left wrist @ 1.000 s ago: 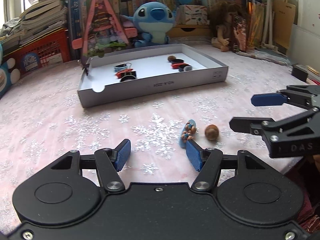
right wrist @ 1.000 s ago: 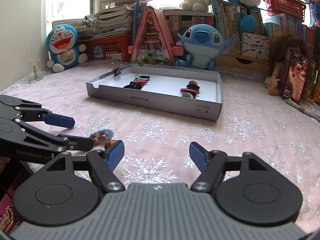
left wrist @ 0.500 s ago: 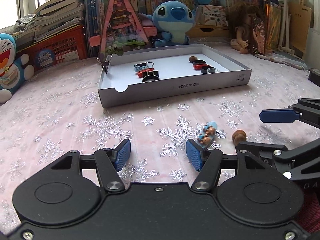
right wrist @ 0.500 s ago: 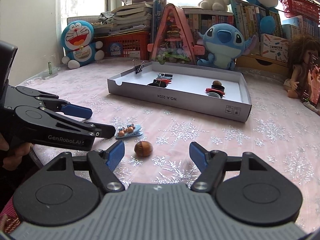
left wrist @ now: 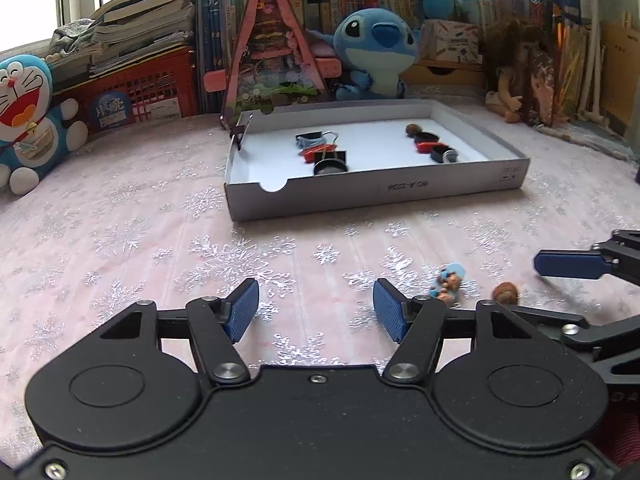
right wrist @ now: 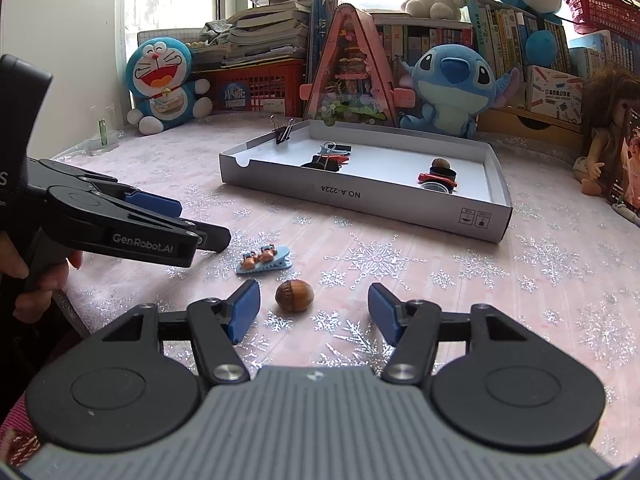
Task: Organize rigid objects
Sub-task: 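Move the left tool toward the blue figure hair clip while the right tool approaches another acorn, then close the left tool on the blue figure clip while the right tool grasps the acorn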
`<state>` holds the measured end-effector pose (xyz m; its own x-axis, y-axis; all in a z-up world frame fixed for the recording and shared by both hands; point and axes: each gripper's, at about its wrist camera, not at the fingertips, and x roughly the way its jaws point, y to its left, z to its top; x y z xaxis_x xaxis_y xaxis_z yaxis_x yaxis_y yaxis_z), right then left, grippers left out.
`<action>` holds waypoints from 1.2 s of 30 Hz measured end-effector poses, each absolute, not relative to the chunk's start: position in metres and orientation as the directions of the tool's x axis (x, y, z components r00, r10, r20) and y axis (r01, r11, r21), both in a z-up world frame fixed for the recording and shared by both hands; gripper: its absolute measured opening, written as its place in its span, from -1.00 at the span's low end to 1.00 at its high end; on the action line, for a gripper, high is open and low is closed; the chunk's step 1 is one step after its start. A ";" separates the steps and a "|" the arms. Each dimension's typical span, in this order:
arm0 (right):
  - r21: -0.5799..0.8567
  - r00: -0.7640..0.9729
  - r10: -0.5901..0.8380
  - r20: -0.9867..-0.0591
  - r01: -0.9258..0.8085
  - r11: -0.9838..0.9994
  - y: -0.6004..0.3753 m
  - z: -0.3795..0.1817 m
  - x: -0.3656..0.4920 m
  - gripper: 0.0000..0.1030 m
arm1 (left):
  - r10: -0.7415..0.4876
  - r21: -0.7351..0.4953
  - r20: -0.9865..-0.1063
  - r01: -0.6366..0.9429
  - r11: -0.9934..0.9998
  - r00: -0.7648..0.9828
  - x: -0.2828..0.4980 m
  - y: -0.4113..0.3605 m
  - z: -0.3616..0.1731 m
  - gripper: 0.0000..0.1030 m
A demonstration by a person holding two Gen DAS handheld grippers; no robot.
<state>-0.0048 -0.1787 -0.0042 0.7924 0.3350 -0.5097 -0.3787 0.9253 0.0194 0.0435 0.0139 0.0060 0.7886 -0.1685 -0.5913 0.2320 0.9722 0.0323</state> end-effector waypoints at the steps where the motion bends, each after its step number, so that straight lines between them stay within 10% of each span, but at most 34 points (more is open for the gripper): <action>1: 0.021 0.793 0.334 -0.510 -0.376 0.926 -0.179 -0.004 -0.004 0.38 | -0.183 0.028 -0.589 0.246 0.969 0.787 0.041 0.013 0.008 0.19; 25: 0.039 0.798 0.326 -0.506 -0.357 0.933 -0.181 -0.005 -0.003 0.34 | -0.199 0.079 -0.606 0.308 0.948 0.770 0.040 -0.002 0.000 0.29; 36: 0.074 0.803 0.348 -0.483 -0.359 0.930 -0.176 -0.007 -0.009 -0.53 | -0.176 0.039 -0.600 0.249 0.968 0.780 0.041 0.003 0.002 0.29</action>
